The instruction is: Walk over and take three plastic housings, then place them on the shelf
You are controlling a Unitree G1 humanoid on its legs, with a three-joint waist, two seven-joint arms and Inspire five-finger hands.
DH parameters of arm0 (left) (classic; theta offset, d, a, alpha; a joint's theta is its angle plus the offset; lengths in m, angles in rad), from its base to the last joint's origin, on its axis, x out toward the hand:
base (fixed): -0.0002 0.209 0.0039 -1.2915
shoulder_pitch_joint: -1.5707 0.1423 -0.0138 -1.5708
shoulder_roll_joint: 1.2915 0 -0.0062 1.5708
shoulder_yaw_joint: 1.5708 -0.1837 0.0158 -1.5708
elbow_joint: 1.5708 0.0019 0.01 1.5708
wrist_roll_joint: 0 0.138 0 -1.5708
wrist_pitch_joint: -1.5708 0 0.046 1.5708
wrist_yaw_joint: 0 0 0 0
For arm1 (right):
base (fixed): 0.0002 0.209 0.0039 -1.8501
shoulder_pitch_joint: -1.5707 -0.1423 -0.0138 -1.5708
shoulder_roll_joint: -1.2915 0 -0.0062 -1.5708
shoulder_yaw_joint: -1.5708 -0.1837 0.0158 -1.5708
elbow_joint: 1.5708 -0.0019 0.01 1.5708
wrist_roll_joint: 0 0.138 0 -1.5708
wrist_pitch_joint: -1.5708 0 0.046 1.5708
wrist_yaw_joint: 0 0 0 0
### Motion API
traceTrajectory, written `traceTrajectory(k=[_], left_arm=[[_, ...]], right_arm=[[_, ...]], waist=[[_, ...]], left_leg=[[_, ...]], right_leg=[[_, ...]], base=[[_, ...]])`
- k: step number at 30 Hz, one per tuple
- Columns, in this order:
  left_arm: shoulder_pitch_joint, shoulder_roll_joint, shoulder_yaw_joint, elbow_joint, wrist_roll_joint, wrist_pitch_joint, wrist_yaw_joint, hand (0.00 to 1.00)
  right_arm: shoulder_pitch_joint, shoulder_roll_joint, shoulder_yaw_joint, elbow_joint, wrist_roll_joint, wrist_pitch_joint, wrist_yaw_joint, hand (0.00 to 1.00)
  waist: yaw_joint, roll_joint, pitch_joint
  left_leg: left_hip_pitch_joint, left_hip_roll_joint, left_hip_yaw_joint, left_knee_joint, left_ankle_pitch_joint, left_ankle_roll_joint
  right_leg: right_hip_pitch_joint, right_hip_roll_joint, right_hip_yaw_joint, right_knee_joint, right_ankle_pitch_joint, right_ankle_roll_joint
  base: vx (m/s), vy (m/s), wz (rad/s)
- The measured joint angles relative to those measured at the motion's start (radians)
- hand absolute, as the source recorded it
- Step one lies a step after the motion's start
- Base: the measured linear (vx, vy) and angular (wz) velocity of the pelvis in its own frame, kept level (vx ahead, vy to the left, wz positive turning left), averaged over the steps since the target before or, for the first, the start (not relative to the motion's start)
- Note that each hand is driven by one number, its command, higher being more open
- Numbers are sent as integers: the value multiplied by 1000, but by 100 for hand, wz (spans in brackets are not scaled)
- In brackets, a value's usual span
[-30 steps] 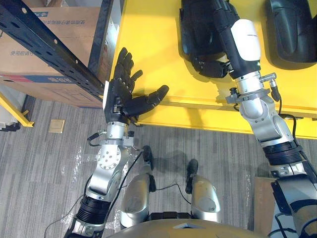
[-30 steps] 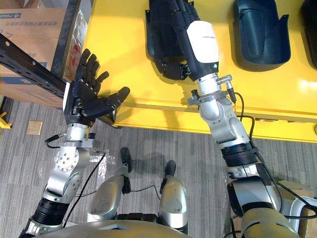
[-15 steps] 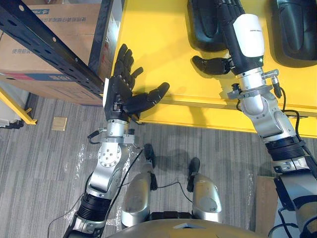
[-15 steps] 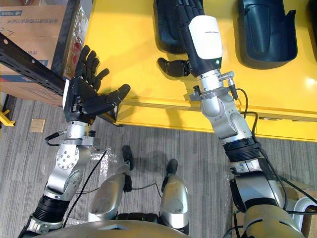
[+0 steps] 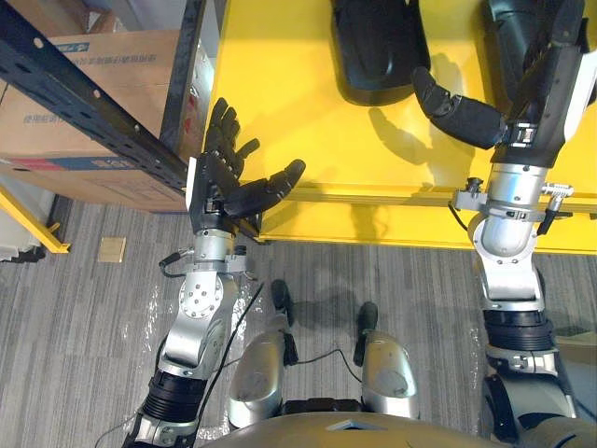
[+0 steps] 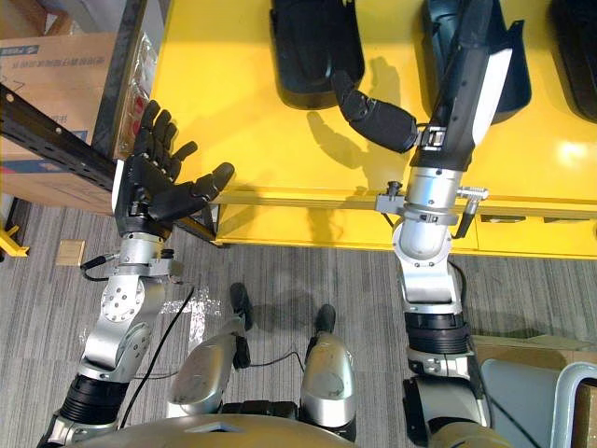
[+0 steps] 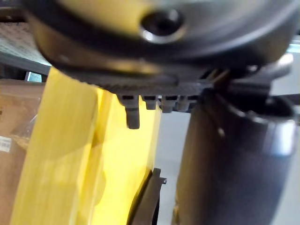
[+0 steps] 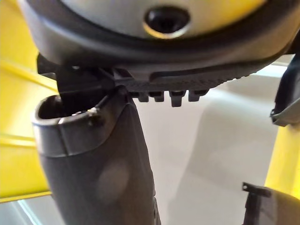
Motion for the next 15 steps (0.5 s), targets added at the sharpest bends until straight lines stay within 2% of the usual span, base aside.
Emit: traceTrajectory(k=[4, 6, 10, 15], left_arm=[[11, -5, -2, -4, 0, 0, 12, 100], [20, -5, -3, -12, 0, 0, 13, 100], [27, -5, -4, -30, 0, 0, 15, 100], [26, -5, -4, -30, 0, 1, 15, 100]], right_arm=[[19, 14, 5, -23, 12, 25, 34, 100], [19, 16, 15, -24, 91, 79, 86, 100], [26, 17, 31, -16, 158, 146, 168, 100], [25, 17, 55, -14, 192, 162, 216, 100]], waist=[[-2, 12, -7], [-1, 13, -8], [-1, 15, -9], [0, 15, -9]], left_leg=[[-3, 0, 6, 1, -3, 0], [-7, 1, 5, 3, -3, 0], [-20, 0, 3, 4, -2, 1], [-20, -1, 2, 4, 0, 3]], right_leg=[[-2, 2, 9, -12, 2, 1], [-7, 3, 9, -11, 4, 5], [-18, 3, 9, -10, 5, 6], [-17, 2, 8, -9, 5, 5]], base=[[31, -24, -5], [32, -24, 2], [30, -20, 2], [7, -4, 0]])
